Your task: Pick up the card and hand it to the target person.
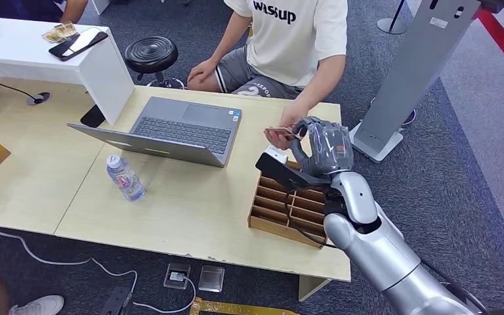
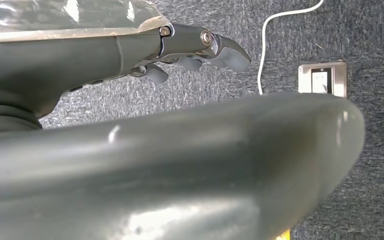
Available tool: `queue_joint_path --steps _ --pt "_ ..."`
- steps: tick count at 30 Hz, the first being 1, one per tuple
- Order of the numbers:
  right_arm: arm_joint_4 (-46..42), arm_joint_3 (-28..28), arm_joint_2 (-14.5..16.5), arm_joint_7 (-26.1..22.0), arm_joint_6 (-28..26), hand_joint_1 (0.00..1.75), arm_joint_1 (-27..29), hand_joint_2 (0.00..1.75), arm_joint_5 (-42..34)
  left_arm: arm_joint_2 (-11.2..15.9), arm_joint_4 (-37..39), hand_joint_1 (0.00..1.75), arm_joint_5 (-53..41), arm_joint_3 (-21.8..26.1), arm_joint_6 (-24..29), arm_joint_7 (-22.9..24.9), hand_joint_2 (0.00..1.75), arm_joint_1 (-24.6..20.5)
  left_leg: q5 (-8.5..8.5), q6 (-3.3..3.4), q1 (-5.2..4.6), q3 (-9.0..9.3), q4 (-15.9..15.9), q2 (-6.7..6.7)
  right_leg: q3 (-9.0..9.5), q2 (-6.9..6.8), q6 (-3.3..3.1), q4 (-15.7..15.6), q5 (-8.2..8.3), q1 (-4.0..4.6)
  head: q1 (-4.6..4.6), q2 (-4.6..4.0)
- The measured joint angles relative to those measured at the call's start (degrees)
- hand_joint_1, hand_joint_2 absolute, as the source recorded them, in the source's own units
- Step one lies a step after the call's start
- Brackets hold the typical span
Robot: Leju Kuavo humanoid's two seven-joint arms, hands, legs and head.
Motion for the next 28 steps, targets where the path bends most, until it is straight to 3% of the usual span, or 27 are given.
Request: queue_joint_path --steps 8,12,23,28 --pt "1.8 -0.1 0.1 -0.4 -1.0 0.0 0.5 1.75 0.6 0.0 0.0 0.0 0.1 0.0 0.0 -0.5 0.0 0.0 0.0 0.0 0.0 0.01 0.0 0.01 0.0 0.0 0.0 0.0 0.0 0.0 -0.02 0.0" --pt "1.9 -0.8 0.1 -2.0 -2.0 0.0 1.3 1.75 -3.1 0.0 0.0 0.0 0.6 0.0 0.0 -0.3 0.0 0.0 0.0 0.0 0.0 0.02 0.0 0.01 0.0 0.0 0.0 0.0 0.0 0.0 -0.02 0.0" --pt "-3.1 -9.3 -1.7 -27.4 -4.2 0.0 9.2 1.75 -49.9 0.0 0.0 0.0 1.7 0.0 0.0 0.0 0.0 0.2 -0.01 0.01 0.0 0.03 0.0 0.0 -0.01 0.0 0.0 0.0 0.0 0.0 -0.01 0.0" --pt "-4.5 -14.0 -3.9 -33.8 -4.3 0.0 13.0 1.75 -64.1 0.0 0.0 0.0 2.1 0.1 0.0 0.1 0.0 0.3 -0.01 0.01 -0.01 0.04 0.0 0.01 0.0 0.0 0.0 -0.1 0.0 -0.01 0.0 0.0"
